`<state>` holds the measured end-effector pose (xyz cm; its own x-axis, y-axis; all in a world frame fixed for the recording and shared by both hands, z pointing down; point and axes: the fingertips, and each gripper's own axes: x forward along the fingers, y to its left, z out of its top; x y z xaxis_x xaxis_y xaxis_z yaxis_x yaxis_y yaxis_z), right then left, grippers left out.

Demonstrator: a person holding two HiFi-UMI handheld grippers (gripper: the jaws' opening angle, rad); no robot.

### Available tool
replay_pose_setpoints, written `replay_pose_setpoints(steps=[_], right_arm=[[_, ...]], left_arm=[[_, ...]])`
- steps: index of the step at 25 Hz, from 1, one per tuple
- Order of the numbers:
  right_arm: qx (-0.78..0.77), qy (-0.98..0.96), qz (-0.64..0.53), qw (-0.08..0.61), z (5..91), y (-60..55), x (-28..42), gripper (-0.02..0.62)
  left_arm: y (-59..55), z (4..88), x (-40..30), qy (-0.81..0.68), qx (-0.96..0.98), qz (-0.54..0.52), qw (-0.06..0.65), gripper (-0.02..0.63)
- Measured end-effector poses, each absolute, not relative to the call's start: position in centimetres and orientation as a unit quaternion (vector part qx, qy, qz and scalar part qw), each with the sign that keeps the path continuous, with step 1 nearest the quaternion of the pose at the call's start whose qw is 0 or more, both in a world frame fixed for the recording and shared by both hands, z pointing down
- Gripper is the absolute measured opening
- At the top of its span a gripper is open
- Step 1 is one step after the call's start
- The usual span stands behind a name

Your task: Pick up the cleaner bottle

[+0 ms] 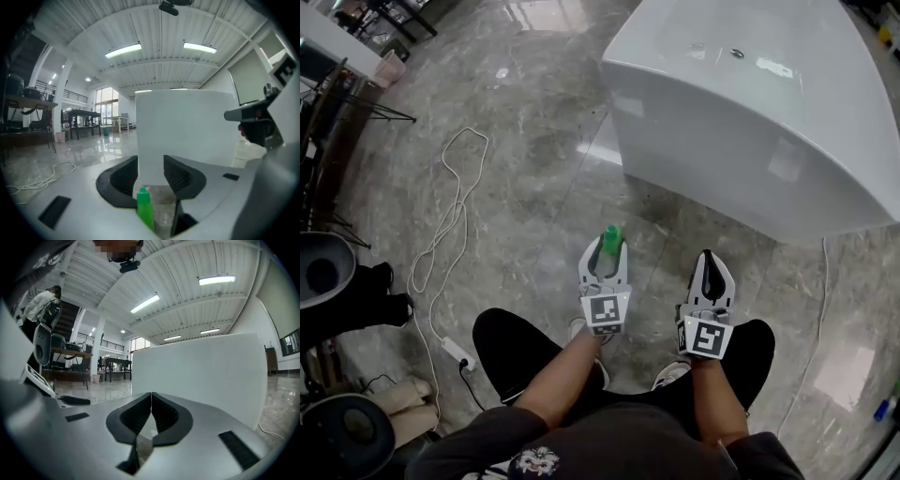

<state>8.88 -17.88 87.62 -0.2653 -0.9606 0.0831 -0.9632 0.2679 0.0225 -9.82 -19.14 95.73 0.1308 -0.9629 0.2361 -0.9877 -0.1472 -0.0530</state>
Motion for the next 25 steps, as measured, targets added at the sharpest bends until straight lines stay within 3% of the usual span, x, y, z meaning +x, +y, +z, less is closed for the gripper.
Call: replay_pose_setpoints(steps=[7, 14, 25], right_arm=[[0.584, -0.810, 0.019, 0.046, 89.4, -17.4, 6.7, 0.017], [0.570, -0.819, 0.019, 0.062, 91.0, -16.8, 5.7, 0.017], [0.563, -0.822, 0.019, 0.088, 93.0, -15.3, 5.9, 0.017]], left_arm=[[-18.5, 104.7, -10.9, -0.658, 0.730, 0.151, 0.108, 0.247], [-19.6, 113.0, -12.6, -0.664, 0.711, 0.174, 0.153, 0.275], [-23.6, 118.4, -12.3, -0.654, 0.723, 0.173, 0.142, 0.275]])
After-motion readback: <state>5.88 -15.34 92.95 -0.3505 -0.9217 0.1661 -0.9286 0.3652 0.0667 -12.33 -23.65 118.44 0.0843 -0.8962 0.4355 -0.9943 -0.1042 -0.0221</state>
